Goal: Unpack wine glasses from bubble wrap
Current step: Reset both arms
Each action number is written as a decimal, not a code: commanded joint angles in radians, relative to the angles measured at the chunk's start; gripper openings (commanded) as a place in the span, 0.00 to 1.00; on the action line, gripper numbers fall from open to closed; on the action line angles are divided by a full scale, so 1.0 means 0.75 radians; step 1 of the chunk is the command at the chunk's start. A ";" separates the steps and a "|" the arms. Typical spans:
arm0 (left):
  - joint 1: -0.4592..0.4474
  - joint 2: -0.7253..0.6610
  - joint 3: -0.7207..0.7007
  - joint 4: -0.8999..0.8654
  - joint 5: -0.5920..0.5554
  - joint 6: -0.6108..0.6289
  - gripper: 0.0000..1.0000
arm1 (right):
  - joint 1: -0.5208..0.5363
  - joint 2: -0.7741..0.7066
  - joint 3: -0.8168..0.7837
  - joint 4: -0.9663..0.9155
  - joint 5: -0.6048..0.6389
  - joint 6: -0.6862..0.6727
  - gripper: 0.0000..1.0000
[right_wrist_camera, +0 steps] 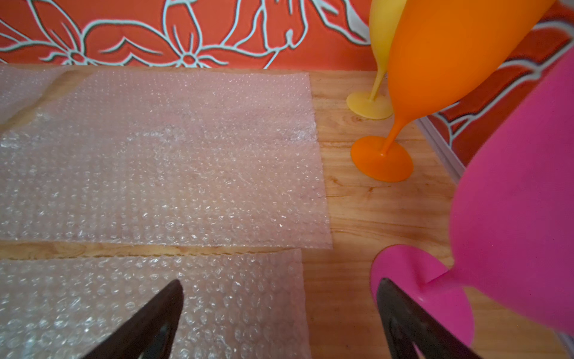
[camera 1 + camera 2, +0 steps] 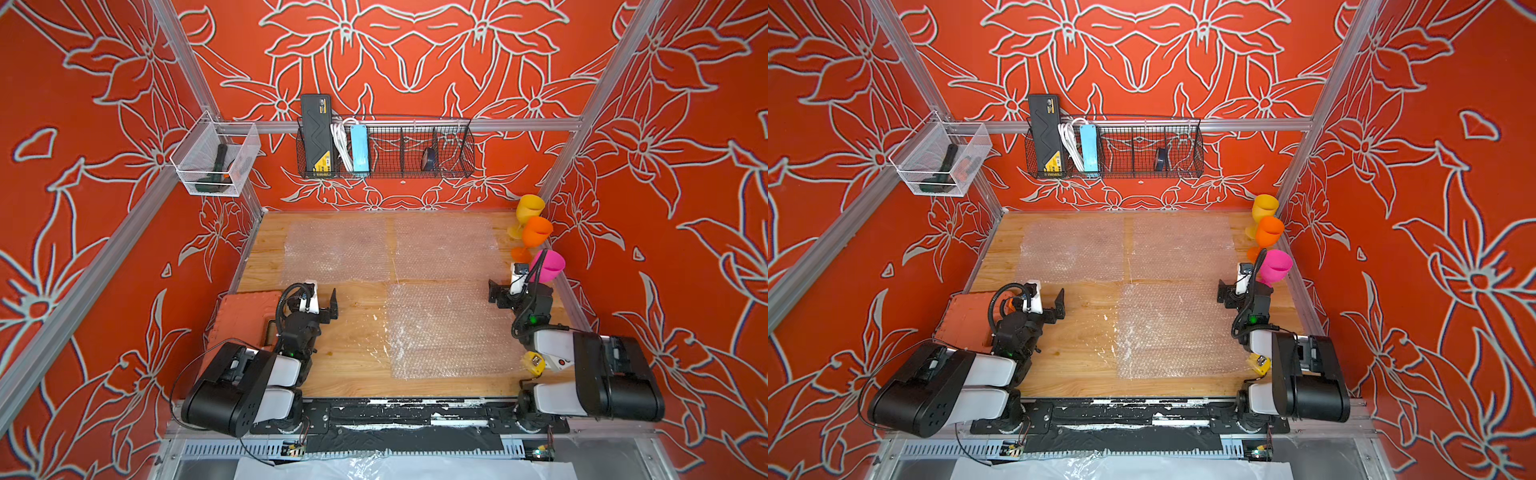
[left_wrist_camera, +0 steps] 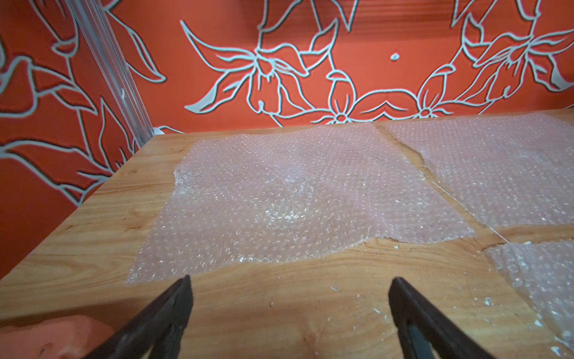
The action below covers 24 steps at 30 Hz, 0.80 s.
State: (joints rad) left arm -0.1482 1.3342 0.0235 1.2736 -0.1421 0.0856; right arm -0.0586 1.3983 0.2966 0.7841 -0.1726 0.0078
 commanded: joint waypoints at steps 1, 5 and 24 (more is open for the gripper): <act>0.021 0.015 0.019 0.045 0.059 0.012 0.98 | 0.013 0.011 0.011 0.058 -0.059 -0.056 0.98; 0.041 0.092 0.055 0.052 0.063 -0.006 0.98 | 0.015 0.013 0.014 0.053 -0.054 -0.059 0.98; 0.101 0.098 0.123 -0.075 0.091 -0.067 0.98 | 0.025 0.014 0.018 0.049 -0.039 -0.061 0.98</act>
State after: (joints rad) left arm -0.0772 1.4010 0.1093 1.2110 -0.0837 0.0368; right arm -0.0490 1.4059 0.2966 0.7952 -0.1932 -0.0170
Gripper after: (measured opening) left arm 0.978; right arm 0.978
